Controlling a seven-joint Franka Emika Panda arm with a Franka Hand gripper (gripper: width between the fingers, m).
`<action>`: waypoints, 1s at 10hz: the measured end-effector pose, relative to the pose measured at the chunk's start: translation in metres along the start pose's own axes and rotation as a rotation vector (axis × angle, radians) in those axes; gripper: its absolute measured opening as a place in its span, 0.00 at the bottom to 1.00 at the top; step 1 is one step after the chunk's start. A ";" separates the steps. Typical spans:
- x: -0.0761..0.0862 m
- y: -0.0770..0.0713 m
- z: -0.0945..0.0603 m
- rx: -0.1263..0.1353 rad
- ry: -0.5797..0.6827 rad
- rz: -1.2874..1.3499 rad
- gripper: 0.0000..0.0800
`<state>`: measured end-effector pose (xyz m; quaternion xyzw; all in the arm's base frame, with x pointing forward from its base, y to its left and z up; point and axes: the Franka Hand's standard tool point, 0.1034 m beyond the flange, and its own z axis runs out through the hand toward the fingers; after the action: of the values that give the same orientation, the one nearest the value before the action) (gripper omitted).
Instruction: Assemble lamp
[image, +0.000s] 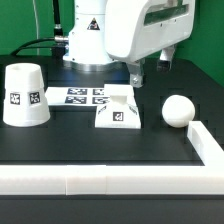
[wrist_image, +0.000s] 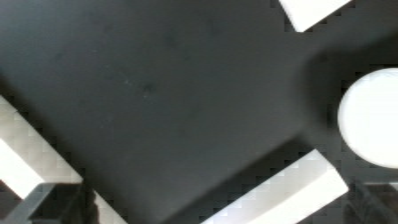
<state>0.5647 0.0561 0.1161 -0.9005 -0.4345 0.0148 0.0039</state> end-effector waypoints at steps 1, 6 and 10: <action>0.000 0.000 0.000 0.000 0.000 0.000 0.87; -0.024 -0.008 0.003 -0.016 0.009 0.014 0.87; -0.084 -0.045 0.026 -0.019 0.006 0.063 0.87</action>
Offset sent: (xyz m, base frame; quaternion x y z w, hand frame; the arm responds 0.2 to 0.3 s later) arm 0.0000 0.0000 0.0000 0.0000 0.0000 0.0000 1.0000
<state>0.4764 0.0184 0.0931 -0.9138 -0.4062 0.0079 -0.0039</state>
